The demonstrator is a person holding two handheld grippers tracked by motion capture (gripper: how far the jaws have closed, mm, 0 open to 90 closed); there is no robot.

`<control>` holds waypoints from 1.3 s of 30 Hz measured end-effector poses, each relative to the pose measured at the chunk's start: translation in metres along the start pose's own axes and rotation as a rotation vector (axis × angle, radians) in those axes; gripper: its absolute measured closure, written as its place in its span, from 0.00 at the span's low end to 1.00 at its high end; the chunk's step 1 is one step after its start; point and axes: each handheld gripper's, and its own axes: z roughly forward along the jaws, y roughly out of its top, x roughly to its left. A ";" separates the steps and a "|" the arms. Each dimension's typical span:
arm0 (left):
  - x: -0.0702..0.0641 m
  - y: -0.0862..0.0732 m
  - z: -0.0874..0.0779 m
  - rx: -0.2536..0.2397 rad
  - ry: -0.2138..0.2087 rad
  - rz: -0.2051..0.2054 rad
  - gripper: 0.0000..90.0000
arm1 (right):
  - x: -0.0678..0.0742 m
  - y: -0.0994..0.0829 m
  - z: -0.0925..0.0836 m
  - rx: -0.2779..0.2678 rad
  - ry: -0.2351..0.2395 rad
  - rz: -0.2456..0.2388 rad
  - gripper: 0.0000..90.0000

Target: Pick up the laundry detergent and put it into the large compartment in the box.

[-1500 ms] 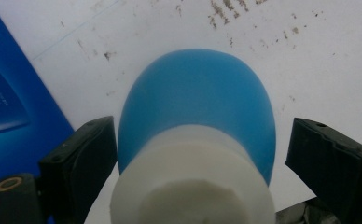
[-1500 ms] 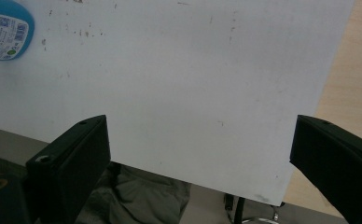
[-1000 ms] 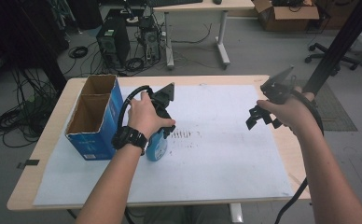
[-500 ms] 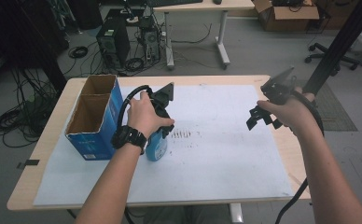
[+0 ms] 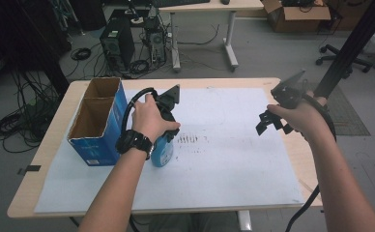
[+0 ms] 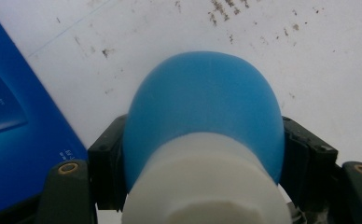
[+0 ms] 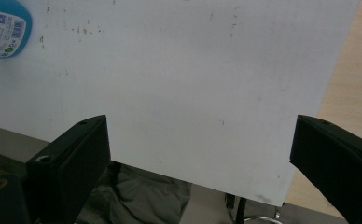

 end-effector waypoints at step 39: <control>0.003 0.001 -0.004 0.004 -0.008 -0.002 0.41 | -0.002 -0.002 0.000 0.004 0.003 0.005 0.06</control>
